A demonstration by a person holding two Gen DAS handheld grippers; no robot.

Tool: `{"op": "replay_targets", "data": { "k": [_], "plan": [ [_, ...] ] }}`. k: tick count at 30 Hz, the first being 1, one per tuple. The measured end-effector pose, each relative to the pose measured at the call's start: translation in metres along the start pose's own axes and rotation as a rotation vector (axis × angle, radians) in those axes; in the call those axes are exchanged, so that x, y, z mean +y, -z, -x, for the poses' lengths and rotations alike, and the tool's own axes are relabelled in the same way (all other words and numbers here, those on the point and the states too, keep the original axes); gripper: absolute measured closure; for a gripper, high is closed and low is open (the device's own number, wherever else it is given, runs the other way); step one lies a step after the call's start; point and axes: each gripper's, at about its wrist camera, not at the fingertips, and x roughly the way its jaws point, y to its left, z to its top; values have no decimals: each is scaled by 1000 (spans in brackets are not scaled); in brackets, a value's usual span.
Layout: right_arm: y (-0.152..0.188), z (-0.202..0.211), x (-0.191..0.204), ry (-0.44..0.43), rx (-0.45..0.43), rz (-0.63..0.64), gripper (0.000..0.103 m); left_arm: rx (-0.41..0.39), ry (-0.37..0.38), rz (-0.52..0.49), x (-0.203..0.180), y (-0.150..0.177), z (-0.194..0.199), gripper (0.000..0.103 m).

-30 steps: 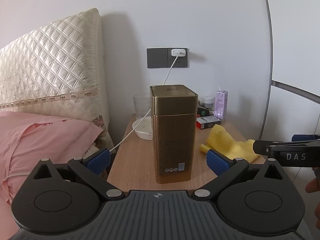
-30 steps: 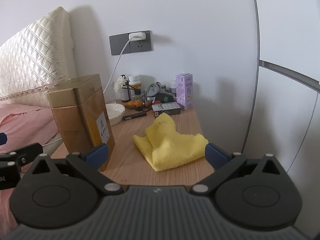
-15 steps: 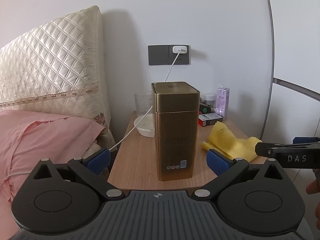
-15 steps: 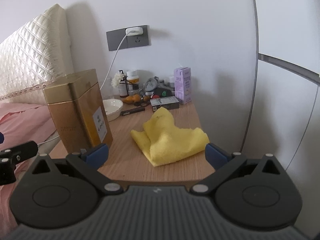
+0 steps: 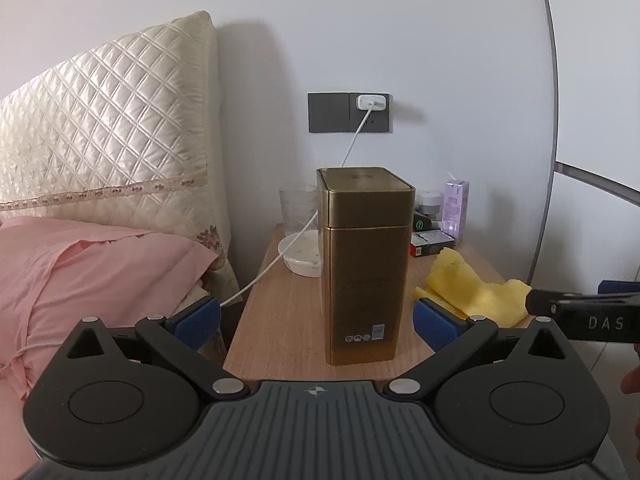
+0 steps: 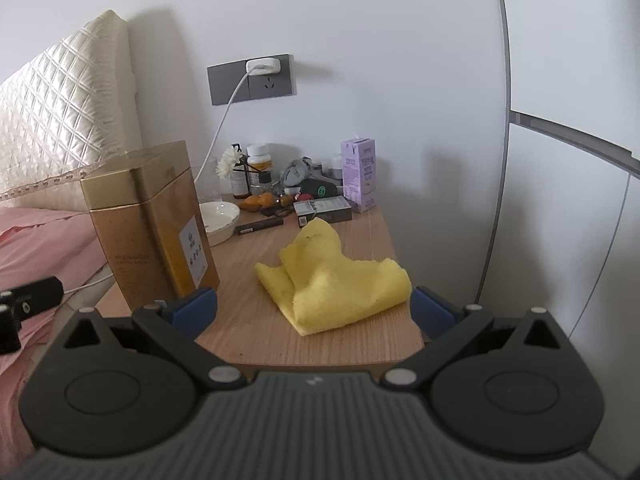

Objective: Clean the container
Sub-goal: 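Move both tools toward the bedside table, left tool facing the gold tin, then lower the right gripper onto the yellow cloth and close on it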

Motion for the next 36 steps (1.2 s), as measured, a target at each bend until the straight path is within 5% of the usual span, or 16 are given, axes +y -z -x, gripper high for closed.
{"op": "replay_targets", "data": {
  "k": [11,22,36],
  "plan": [
    [1,-6,-2,8,13,4,0,14,-7,-44,1,-25,13,0],
    [-20,-18,-35,124,-18,-53,0,-62,36,64,5,-86,43,0],
    [-19,-20,-34,118,-9,-60,0,-12,57,155,11,-93,36,0]
  ]
}}
